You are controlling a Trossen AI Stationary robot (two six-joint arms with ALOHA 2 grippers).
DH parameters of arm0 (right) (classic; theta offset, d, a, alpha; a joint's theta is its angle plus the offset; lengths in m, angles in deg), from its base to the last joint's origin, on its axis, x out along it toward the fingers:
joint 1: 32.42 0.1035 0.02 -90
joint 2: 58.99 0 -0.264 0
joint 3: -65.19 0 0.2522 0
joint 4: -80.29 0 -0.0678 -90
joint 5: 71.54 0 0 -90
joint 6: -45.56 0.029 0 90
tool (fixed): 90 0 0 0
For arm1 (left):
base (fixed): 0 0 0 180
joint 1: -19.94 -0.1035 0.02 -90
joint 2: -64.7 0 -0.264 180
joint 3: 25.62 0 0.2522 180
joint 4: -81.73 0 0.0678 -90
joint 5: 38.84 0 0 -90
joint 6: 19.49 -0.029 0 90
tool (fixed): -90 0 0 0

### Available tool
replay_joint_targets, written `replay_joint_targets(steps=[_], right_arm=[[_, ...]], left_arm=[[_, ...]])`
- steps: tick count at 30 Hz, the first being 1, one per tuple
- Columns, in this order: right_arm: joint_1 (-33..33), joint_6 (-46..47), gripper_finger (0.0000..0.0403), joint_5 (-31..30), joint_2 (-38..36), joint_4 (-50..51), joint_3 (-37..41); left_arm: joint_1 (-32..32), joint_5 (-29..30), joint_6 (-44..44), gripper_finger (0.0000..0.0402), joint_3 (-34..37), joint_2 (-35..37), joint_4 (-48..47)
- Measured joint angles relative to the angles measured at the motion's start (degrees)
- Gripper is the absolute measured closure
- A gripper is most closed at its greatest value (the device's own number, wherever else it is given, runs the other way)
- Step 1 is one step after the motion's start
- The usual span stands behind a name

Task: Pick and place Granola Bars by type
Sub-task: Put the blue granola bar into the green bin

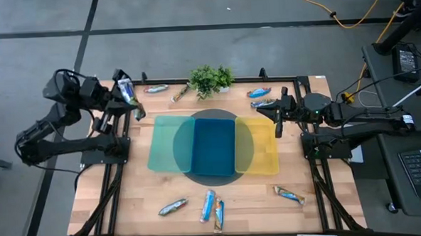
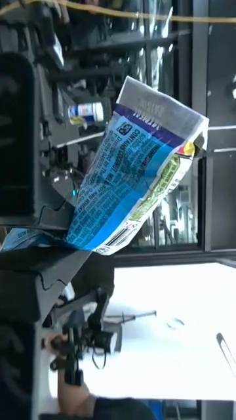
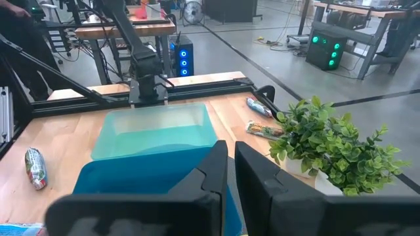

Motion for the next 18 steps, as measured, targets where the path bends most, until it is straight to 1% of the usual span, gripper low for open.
replay_joint_targets(steps=[6,10,18], right_arm=[[0.0,0.2,0.0368,0.0,0.0,0.2,0.0],[0.0,0.3,0.0368,0.0,0.0,0.7,0.0],[0.0,1.7,0.0368,0.0,0.0,1.6,0.0]], left_arm=[[4.4,-0.7,0.3,0.0388,0.0,-1.2,0.1],[6.9,2.1,0.3,0.0388,0.0,-2.2,-0.5],[9.7,2.9,1.3,0.0388,0.0,-5.6,-2.3]])
